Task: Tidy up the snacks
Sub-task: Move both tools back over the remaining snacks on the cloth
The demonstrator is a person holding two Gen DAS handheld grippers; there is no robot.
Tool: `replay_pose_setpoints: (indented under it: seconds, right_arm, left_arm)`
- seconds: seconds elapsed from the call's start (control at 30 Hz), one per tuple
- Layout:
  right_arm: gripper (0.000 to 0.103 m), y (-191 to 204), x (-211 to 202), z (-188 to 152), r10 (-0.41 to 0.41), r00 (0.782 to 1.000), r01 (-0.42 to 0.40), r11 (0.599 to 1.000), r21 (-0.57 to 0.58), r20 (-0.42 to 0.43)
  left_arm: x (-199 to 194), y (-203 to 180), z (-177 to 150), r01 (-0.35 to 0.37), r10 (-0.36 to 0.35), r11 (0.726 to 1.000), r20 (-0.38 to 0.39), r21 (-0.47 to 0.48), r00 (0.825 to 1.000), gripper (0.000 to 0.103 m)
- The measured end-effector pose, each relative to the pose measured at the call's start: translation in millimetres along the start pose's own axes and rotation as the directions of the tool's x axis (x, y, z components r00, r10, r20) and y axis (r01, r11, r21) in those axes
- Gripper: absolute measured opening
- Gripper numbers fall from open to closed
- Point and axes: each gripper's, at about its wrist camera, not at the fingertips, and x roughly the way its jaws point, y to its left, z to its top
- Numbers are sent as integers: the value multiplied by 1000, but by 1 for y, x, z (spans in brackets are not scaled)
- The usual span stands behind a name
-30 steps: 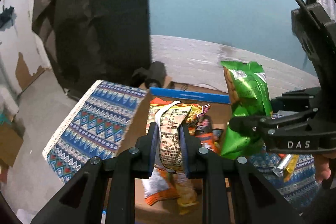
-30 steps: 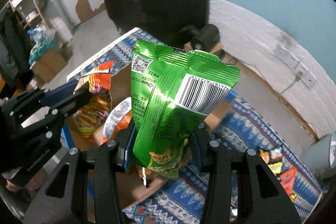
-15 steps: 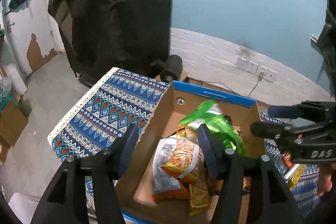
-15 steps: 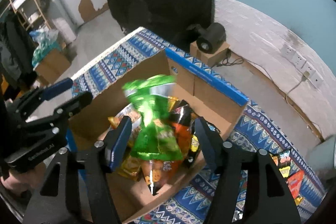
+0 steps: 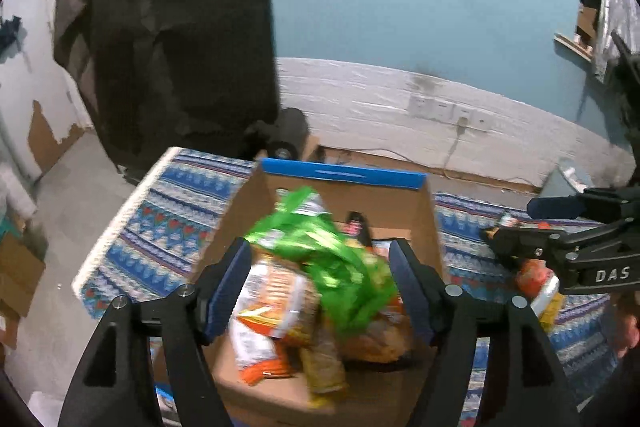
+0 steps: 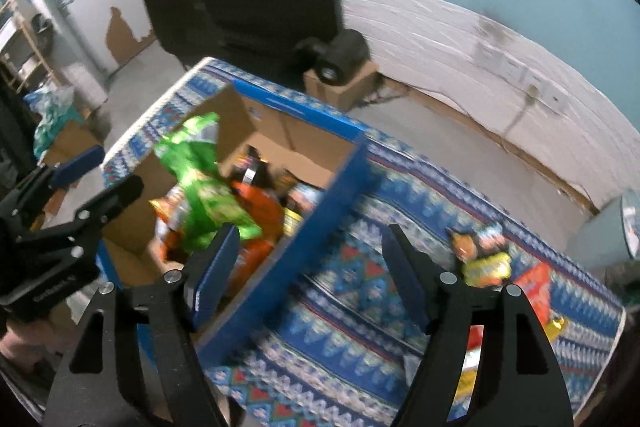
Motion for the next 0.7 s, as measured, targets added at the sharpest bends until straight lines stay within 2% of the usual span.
replay_pose_setpoints:
  seconds: [0.2, 0.7]
  right_arm:
    - [74, -39, -12, -22, -44, 999, 45, 997, 67, -13]
    - [74, -114, -28, -74, -112, 992, 120, 975, 185, -52]
  left_arm:
    - [4, -36, 0, 83, -82, 996, -32, 41, 996, 73]
    - [16, -119, -5, 171, -156, 967, -88, 190, 984, 73]
